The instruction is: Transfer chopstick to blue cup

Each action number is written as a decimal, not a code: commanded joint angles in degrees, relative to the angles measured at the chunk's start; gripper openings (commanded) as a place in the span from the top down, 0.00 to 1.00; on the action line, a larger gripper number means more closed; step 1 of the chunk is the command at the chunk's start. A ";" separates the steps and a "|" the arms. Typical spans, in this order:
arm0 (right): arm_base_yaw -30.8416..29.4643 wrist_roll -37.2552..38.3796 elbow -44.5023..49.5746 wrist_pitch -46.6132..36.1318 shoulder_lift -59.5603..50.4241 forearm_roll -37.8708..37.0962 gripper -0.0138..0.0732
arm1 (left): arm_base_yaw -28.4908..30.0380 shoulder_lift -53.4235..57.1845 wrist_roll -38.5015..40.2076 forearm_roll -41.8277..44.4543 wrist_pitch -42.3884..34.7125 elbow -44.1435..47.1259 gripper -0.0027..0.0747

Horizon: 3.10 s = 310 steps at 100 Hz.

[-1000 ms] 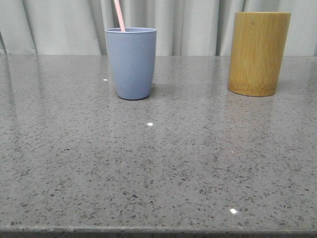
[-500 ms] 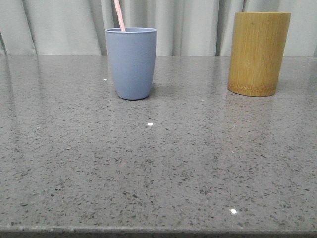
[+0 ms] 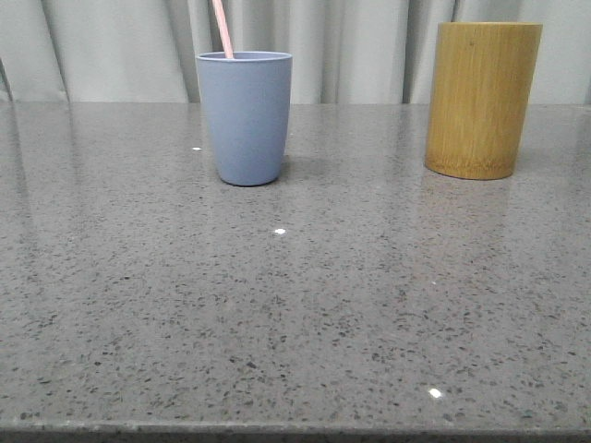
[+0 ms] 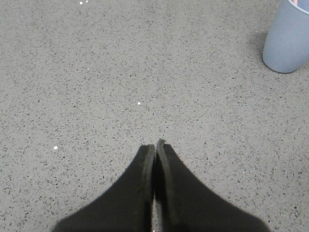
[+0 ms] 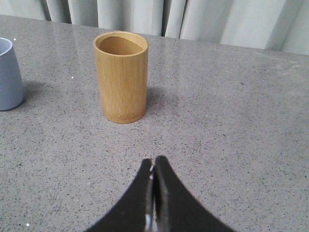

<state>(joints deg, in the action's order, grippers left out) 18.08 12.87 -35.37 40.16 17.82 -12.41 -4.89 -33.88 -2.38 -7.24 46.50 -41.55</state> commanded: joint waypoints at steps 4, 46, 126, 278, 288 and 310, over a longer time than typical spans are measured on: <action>-0.31 0.06 -1.28 -3.70 0.46 -1.42 0.92 | 0.03 -0.05 0.48 -0.79 -4.30 -1.41 0.99; -0.31 0.06 -1.28 -3.70 0.46 -1.42 0.92 | 0.03 -0.05 0.48 -0.49 -4.85 -1.08 0.99; -0.31 0.06 -1.28 -3.70 0.46 -1.42 0.92 | 0.03 35.31 0.70 2.52 -43.92 41.33 0.99; -0.31 0.06 -0.99 -3.79 0.21 -2.34 0.92 | 0.03 36.05 5.18 8.87 -46.50 42.13 0.99; -0.31 -0.02 1.07 -6.22 -1.59 -6.01 0.92 | 0.03 36.05 5.18 8.87 -46.50 42.13 0.99; -4.58 -0.02 11.69 -16.25 -8.83 -5.76 0.92 | 0.03 36.05 5.18 8.87 -46.50 42.13 0.99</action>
<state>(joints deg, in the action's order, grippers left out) 15.48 13.11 -25.90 32.46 11.10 -17.15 -4.89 0.20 2.13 1.57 4.75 0.19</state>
